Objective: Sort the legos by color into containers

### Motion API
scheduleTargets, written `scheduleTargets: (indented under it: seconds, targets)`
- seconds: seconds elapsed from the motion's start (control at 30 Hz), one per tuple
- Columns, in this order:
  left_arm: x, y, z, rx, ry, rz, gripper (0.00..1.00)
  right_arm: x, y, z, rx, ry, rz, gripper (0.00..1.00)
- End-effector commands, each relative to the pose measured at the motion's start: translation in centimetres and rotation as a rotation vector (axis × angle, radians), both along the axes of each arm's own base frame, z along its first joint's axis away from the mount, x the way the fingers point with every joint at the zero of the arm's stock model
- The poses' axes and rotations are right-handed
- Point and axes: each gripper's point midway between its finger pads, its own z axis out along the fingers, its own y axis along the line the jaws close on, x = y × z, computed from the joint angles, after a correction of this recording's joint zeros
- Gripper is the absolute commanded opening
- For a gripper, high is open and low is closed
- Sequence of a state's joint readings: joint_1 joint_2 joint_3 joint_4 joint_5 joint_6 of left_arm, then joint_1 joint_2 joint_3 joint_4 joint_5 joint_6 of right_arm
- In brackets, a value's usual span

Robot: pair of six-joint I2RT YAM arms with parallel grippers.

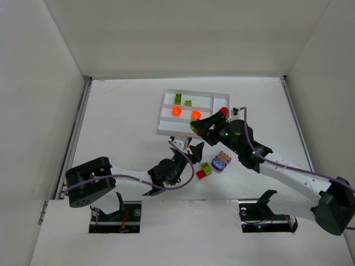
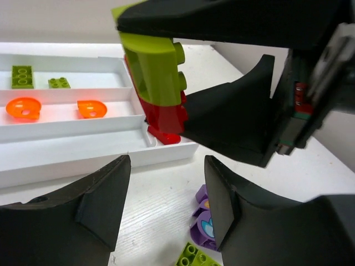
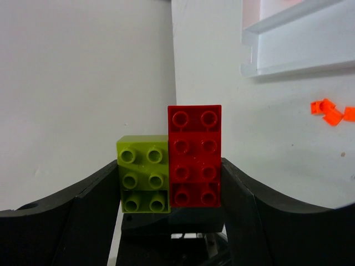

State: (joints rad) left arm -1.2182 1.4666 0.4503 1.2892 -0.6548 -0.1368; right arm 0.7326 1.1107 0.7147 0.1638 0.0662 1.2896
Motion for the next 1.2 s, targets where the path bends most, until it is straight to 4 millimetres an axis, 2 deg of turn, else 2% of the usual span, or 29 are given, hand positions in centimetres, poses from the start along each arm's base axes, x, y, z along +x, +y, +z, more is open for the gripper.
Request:
scheduleTargets:
  seconds: [0.0, 0.17, 0.37, 0.63, 0.8, 1.03, 1.17]
  targets:
    - [-0.7, 0.8, 9.2, -0.275, -0.144, 0.000, 0.54, 0.3, -1.2, 2.3, 0.065, -0.039, -0.010, 0.53]
    - [-1.1, 1.3, 10.8, -0.306, -0.169, -0.013, 0.54, 0.4, -1.8, 1.8, 0.060, -0.031, -0.019, 0.53]
    - [-1.1, 1.1, 12.3, -0.316, -0.200, -0.025, 0.55, 0.3, -1.3, 2.1, 0.078, -0.033, -0.003, 0.53]
    - [0.1, 0.6, 13.7, -0.282, -0.253, 0.006, 0.55, -0.8, -0.6, 2.6, 0.126, -0.031, 0.040, 0.53]
    - [1.3, 0.3, 13.6, -0.257, -0.267, 0.024, 0.53, -1.4, -0.7, 2.9, 0.152, -0.037, 0.047, 0.53]
    - [1.7, -0.1, 12.9, -0.237, -0.261, 0.028, 0.52, -1.8, -0.7, 4.1, 0.184, -0.061, 0.060, 0.53]
    - [2.0, 0.1, 13.4, -0.244, -0.268, 0.035, 0.46, -1.9, -0.4, 4.3, 0.188, -0.063, 0.068, 0.53]
